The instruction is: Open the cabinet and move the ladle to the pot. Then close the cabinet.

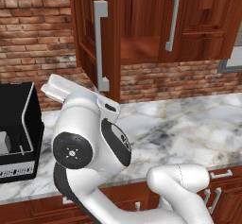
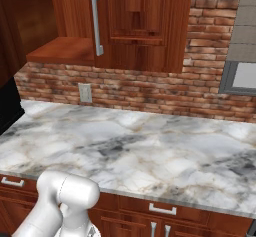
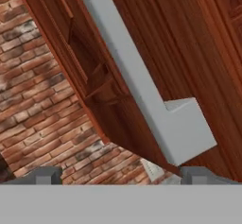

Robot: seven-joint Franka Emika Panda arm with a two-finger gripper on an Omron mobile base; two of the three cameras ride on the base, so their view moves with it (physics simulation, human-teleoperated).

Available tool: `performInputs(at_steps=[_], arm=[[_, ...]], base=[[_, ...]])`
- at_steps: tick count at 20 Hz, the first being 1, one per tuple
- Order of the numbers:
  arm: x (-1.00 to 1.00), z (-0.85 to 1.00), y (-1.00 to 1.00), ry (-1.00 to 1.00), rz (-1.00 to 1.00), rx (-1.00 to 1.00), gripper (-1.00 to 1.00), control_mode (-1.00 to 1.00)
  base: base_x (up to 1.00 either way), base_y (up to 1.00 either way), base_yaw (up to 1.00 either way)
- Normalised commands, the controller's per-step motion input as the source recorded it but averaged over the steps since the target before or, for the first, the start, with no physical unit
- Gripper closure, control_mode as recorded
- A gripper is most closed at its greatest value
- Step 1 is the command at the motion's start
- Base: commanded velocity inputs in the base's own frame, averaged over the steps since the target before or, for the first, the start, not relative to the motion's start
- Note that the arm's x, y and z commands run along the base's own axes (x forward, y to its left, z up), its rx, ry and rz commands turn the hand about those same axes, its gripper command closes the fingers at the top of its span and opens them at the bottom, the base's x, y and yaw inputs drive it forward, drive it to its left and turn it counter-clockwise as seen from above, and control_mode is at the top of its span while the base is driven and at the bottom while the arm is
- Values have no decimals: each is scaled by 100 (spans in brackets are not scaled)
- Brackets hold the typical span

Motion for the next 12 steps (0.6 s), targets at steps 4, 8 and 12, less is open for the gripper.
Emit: performInputs(at_steps=[4, 8, 12], arm=[[49, -14, 0, 0, -8, -1, -100, -100], [23, 0, 0, -2, -5, -1, -100, -100], [3, 0, -11, -5, -4, -1, -100, -100]], base=[[0, 0, 0], [0, 0, 0], [0, 0, 0]])
